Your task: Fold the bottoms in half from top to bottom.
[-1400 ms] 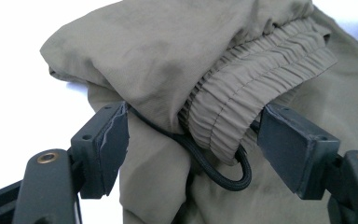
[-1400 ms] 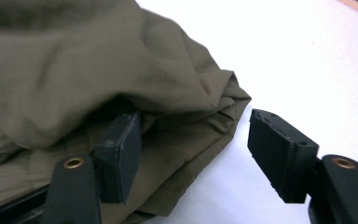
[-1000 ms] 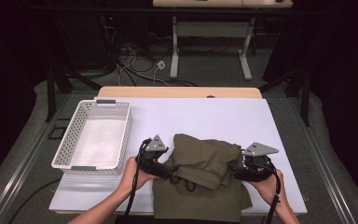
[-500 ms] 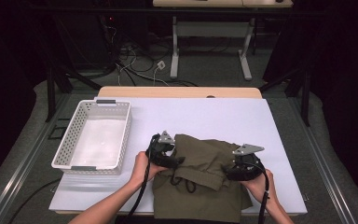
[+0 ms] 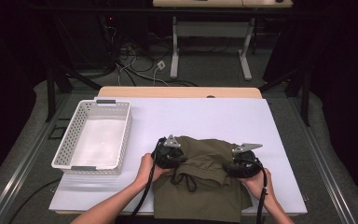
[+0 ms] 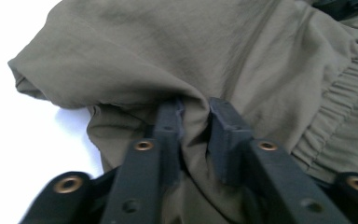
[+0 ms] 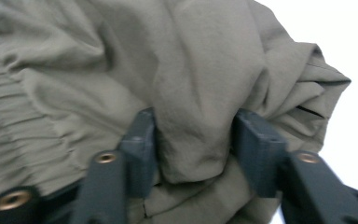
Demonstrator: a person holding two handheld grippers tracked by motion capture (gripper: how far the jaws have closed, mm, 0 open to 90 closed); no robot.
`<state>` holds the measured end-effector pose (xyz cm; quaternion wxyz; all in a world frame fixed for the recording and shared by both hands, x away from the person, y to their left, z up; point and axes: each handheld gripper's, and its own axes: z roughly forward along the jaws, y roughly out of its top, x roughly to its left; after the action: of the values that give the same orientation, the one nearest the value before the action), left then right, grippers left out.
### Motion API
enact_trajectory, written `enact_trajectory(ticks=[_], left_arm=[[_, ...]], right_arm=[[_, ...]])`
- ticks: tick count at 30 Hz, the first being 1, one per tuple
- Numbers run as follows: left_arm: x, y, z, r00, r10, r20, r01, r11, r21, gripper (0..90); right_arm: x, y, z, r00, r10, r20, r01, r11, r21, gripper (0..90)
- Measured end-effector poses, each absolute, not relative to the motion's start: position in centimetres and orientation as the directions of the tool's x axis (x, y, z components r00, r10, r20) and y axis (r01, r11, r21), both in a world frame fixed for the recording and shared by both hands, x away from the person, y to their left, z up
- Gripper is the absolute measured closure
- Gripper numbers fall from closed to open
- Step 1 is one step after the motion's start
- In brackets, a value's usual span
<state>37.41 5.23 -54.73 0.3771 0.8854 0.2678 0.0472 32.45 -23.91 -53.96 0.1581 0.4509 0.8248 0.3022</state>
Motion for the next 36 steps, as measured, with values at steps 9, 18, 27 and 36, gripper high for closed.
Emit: enact_trajectory(ticks=[9,18,27,36], left_arm=[[36.8,5.4,-54.1,0.860,0.501,-0.100,0.414,-0.570,0.709,85.0],[34.8,6.9,-52.2,0.876,0.471,-0.105,0.382,-0.546,0.745,85.8],[33.1,7.8,-51.4,0.884,0.449,-0.128,0.381,-0.537,0.752,87.3],[33.5,7.7,-53.8,0.870,0.479,-0.122,0.416,-0.576,0.704,79.8]], right_arm=[[32.1,-23.7,-53.8,-0.577,0.816,0.028,0.620,0.415,0.666,80.2],[30.2,-23.9,-51.8,-0.609,0.792,0.044,0.574,0.402,0.713,81.2],[28.9,-23.9,-50.5,-0.634,0.770,0.078,0.565,0.392,0.726,81.5],[29.9,-23.7,-52.8,-0.598,0.799,0.054,0.630,0.428,0.648,62.1]])
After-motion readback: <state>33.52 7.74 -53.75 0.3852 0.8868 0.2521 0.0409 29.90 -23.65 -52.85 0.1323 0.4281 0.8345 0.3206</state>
